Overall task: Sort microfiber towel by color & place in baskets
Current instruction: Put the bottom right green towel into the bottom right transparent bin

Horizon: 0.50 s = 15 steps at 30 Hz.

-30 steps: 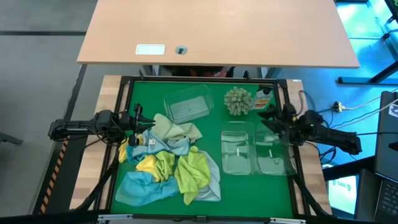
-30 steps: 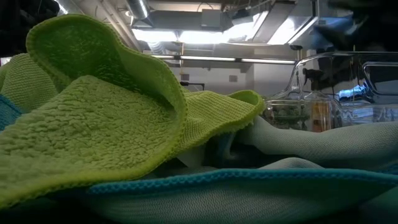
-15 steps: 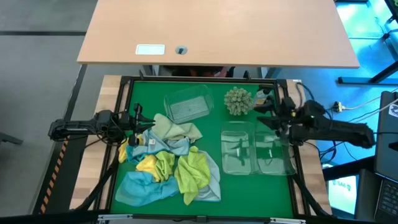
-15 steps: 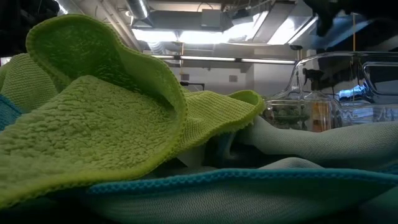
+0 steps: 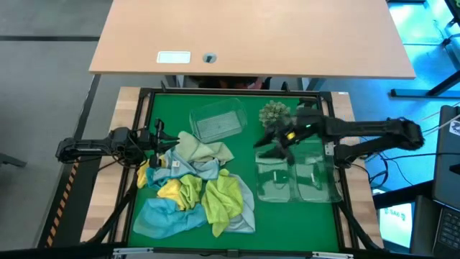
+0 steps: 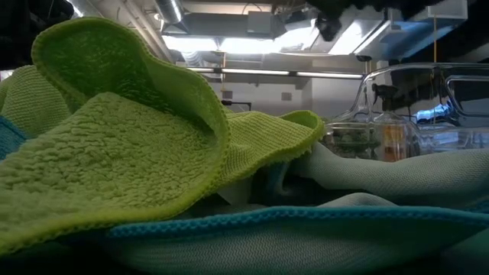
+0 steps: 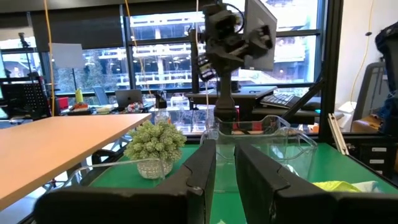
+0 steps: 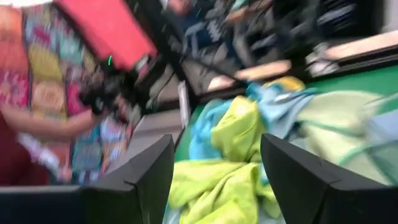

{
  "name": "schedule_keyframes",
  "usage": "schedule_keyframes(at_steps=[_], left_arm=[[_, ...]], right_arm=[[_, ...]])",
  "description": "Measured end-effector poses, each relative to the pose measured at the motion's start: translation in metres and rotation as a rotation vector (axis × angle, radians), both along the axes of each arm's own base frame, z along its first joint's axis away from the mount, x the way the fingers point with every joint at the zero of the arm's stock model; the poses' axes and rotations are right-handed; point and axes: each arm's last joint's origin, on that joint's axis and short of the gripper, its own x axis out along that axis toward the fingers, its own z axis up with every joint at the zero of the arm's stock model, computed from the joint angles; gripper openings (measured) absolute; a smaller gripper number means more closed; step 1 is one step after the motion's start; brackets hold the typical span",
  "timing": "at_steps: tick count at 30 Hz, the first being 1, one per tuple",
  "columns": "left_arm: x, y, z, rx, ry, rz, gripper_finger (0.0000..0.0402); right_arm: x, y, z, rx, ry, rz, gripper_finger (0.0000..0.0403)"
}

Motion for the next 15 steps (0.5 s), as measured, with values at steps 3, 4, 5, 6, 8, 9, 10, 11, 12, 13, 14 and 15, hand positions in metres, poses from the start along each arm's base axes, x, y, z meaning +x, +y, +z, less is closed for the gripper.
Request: schedule_keyframes(at_steps=[3,4,5,6,8,9,10,11,12,13,14,15], left_arm=[[0.000,0.000,0.000,-0.001,0.000,0.003,0.0056],[0.000,0.000,0.000,-0.001,0.000,0.004,0.0056],[0.000,0.000,0.000,-0.001,0.000,0.004,0.0056],[0.000,0.000,0.000,-0.001,0.000,0.005,0.0056],[0.000,0.000,0.000,-0.002,0.000,0.013,0.0056],[0.000,0.001,0.000,-0.003,0.000,0.018,0.0056],[0.000,0.001,0.000,-0.004,0.000,0.022,0.0056],[0.000,0.001,0.000,-0.004,0.000,0.022,0.0056],[0.000,0.001,0.000,-0.004,0.000,0.022,0.0056],[0.000,0.001,0.000,-0.004,0.000,0.022,0.0056],[0.000,0.001,0.000,-0.004,0.000,0.022,0.0056],[0.000,0.001,0.000,-0.004,0.000,0.021,0.0056]], right_arm=[[0.021,0.016,-0.001,-0.085,0.027,0.071,0.0239],[0.027,0.021,-0.001,-0.114,0.035,0.083,0.0239],[0.033,0.027,-0.001,-0.142,0.043,0.091,0.0239],[0.038,0.032,-0.001,-0.167,0.052,0.087,0.0239],[0.048,0.040,-0.003,-0.222,0.080,0.066,0.0239],[0.052,0.044,-0.004,-0.244,0.091,0.054,0.0239],[0.057,0.047,-0.006,-0.262,0.107,0.036,0.0239],[0.061,0.050,-0.008,-0.274,0.116,0.026,0.0239],[0.064,0.053,-0.010,-0.285,0.126,0.013,0.0239],[0.068,0.056,-0.013,-0.293,0.137,0.009,0.0239],[0.071,0.058,-0.016,-0.301,0.148,0.007,0.0239],[0.074,0.061,-0.020,-0.308,0.161,0.004,0.0239]])
